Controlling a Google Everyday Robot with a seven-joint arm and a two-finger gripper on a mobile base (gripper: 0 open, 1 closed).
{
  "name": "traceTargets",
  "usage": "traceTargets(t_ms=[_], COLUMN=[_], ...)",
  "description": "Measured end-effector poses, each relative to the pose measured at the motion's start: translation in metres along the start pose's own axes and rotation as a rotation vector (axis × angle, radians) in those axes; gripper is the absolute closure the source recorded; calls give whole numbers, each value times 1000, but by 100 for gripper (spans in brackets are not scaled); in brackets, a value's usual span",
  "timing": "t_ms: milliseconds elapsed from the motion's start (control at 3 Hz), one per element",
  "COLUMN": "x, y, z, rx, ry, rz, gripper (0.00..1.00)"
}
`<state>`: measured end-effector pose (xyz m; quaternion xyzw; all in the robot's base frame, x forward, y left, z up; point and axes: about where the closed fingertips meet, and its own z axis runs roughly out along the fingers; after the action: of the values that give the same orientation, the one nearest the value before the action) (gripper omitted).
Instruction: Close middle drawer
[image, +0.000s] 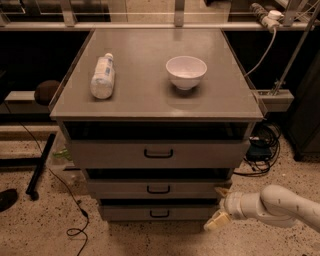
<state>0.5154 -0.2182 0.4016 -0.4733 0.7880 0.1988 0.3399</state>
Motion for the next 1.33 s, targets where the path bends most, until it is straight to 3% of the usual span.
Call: traceTargets(t_ms=[667,1333], x=[10,33], y=[-8,-26], z=[-46,-89], rx=[18,39], ry=[15,86], rz=[-4,24], gripper=[0,0])
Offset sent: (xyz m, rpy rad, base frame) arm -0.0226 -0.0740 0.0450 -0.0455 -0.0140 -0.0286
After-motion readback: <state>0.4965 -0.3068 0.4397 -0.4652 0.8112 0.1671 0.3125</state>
